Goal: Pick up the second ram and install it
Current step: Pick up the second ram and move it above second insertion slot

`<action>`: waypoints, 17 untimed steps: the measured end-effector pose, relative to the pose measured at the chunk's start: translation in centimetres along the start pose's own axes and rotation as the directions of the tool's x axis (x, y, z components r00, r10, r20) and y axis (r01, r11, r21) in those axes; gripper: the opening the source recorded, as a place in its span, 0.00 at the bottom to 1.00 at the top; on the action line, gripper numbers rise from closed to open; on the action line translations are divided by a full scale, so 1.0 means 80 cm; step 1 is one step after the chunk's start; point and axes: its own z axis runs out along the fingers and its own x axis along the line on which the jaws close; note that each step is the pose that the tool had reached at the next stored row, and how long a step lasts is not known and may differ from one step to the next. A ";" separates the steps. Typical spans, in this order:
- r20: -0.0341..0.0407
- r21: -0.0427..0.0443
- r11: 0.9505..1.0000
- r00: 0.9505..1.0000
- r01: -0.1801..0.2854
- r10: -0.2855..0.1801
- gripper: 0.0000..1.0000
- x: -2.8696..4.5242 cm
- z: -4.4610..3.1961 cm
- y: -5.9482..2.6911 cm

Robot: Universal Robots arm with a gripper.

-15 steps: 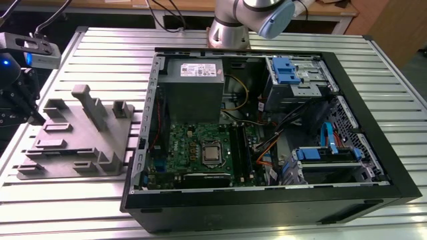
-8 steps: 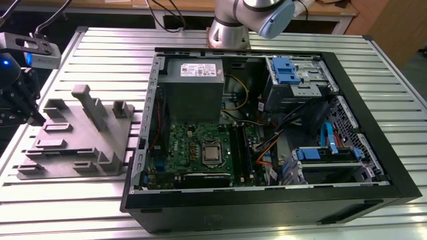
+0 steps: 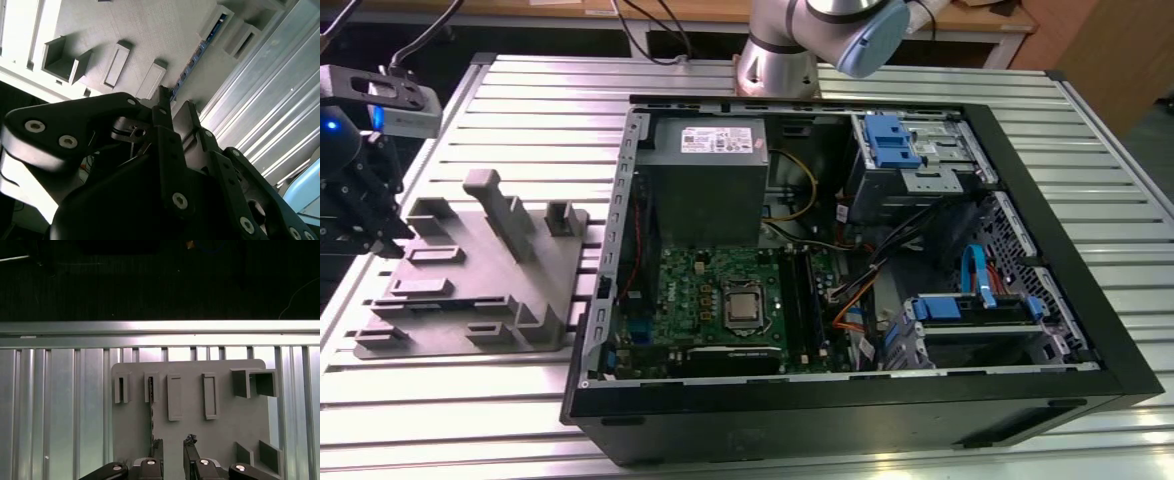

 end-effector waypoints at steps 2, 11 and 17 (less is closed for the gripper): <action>0.000 0.000 1.000 1.000 0.000 0.000 0.27 0.0000 0.0000 0.000; 0.000 0.000 1.000 1.000 -0.002 0.002 0.41 0.0000 0.0000 0.000; 0.000 0.000 1.000 1.000 0.006 -0.006 0.41 0.0001 0.0014 0.000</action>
